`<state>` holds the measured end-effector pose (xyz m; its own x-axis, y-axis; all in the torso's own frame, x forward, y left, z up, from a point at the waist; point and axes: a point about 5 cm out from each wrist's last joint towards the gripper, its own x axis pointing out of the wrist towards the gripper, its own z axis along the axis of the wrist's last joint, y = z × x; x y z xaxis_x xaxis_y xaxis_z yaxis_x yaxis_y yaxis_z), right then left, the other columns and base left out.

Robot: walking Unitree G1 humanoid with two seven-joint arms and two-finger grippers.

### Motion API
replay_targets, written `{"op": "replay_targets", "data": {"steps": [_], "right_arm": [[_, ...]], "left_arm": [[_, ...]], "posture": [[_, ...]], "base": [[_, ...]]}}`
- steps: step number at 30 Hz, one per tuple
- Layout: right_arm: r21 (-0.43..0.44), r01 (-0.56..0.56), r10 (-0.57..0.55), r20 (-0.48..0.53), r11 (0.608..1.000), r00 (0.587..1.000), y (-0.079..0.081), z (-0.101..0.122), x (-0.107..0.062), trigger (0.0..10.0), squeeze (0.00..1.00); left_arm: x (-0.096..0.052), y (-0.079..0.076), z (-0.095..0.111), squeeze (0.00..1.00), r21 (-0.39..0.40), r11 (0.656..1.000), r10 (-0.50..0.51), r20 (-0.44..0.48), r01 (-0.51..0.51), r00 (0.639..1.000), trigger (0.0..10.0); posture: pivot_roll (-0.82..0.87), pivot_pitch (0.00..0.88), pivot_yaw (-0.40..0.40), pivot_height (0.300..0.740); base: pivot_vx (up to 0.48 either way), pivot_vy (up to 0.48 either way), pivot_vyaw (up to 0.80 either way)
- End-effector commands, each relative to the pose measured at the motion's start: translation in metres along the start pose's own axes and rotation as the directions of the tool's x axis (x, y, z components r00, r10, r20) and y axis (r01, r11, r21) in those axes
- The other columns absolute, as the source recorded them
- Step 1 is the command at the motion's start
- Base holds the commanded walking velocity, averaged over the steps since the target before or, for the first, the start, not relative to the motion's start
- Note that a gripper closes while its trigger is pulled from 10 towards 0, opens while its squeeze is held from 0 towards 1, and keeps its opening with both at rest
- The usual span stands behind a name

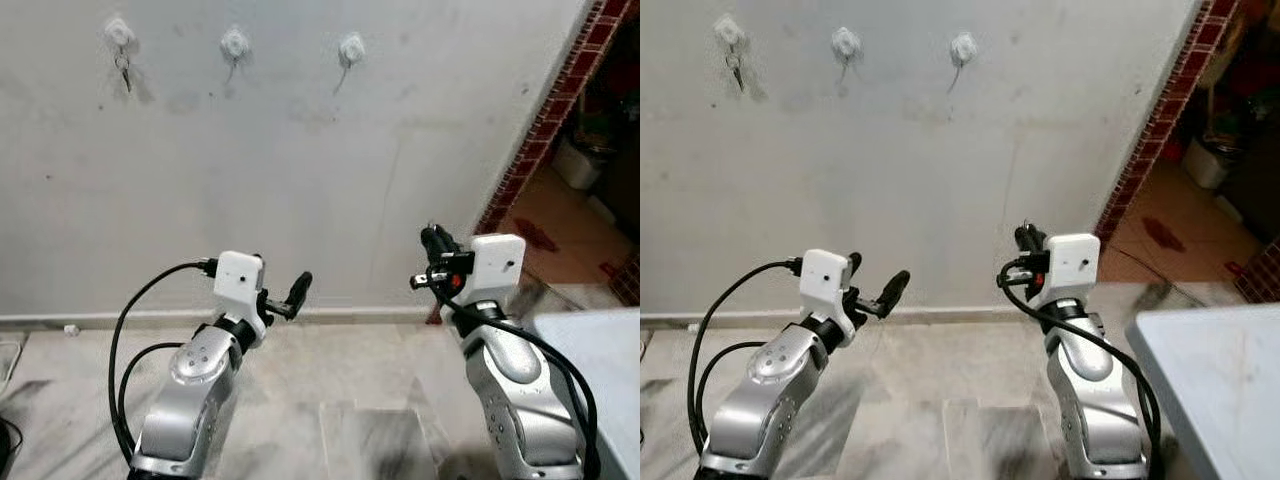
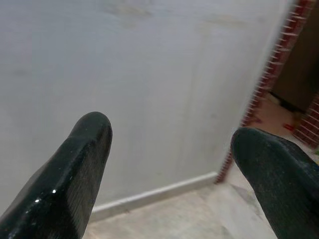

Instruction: Hang keys on a hook

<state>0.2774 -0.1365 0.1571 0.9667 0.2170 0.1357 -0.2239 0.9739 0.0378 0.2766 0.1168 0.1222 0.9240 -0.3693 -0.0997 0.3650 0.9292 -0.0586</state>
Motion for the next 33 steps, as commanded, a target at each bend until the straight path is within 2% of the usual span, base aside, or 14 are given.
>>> {"op": "replay_targets", "data": {"steps": [1,9,17,33], "right_arm": [[0.006,-0.034,0.034,0.014,0.999,0.999,0.0065,0.004,0.003,10.0,0.0],[0.018,-0.037,0.037,0.014,0.999,0.999,0.0076,0.0033,0.0029,10.0,0.0],[0.016,-0.044,0.044,0.004,0.999,0.999,0.0093,0.0011,0.002,10.0,0.0],[0.01,-0.047,0.047,0.001,0.999,0.999,0.0091,0.0006,0.003,10.0,0.0]], "left_arm": [[-0.0012,0.0042,0.0018,0.0,0.01,1.0,0.019,-0.001,-0.019,1.0,10.0],[-0.0017,0.0044,-0.0007,0.0,0.001,1.0,0.029,-0.015,-0.029,0.999,10.0],[-0.0017,0.0071,-0.0042,0.0,-0.011,0.998,0.055,-0.042,-0.056,0.998,10.0],[-0.0007,0.0061,-0.0044,0.0,0.004,0.999,0.047,-0.053,-0.047,0.997,10.0]], "posture": [[0.13,0.0,-0.082,0.74],[0.14,0.0,-0.082,0.74],[0.14,0.0,-0.083,0.74],[0.14,0.0,-0.082,0.74]], "base": [[0.442,0.0,0.0],[0.405,0.0,0.0],[0.0,0.0,0.0],[0.0,0.48,0.0]]}}
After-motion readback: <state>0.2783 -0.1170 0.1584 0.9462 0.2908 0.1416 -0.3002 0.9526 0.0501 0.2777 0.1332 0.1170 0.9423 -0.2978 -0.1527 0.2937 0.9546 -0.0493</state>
